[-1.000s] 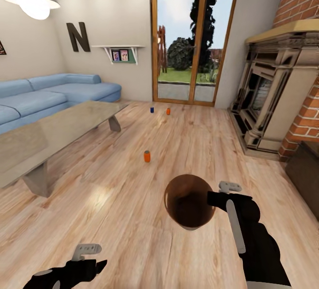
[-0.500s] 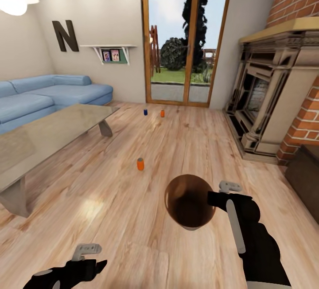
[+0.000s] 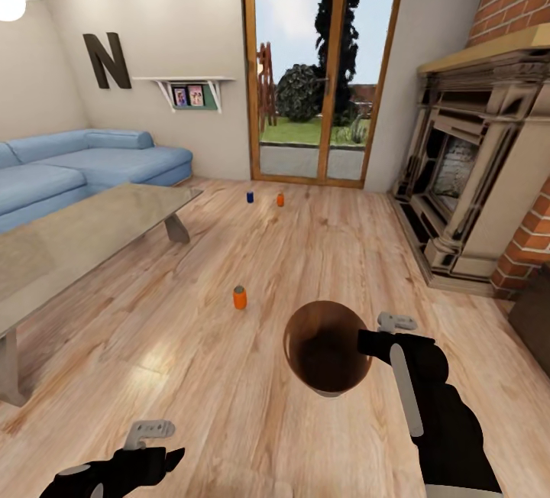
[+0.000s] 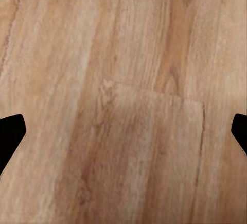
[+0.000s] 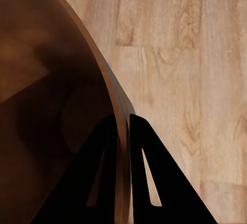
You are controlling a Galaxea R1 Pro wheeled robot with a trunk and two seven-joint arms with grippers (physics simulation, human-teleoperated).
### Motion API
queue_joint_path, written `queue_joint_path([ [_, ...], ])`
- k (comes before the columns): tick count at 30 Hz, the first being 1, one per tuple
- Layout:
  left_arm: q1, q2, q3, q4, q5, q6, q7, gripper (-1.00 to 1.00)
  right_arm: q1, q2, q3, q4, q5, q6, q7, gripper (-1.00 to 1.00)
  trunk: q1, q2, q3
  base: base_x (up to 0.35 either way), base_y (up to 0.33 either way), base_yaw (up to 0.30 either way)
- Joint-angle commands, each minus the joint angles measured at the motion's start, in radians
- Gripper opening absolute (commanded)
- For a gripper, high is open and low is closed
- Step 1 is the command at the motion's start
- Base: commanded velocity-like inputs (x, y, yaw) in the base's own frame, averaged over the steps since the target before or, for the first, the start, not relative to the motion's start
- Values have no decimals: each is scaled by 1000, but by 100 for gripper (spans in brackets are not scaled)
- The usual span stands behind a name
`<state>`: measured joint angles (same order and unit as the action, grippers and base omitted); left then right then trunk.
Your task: Put the three can of soda from the living room inside the tash can in the kitchen.
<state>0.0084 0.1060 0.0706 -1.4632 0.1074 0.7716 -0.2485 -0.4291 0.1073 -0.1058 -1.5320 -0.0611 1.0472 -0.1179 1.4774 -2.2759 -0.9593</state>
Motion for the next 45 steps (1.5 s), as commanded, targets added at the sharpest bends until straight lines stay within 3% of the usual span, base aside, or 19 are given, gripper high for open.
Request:
queue_joint_path([
  [1, 0, 0, 0, 0, 0, 0, 0, 100, 0, 0, 0, 0, -16, 0, 4, -100, 0, 0, 0, 338, 0, 0],
  [45, -1, 0, -2, 0, -2, -4, 2, 100, 0, 0, 0, 0, -16, 0, 3, -100, 0, 0, 0, 338, 0, 0],
])
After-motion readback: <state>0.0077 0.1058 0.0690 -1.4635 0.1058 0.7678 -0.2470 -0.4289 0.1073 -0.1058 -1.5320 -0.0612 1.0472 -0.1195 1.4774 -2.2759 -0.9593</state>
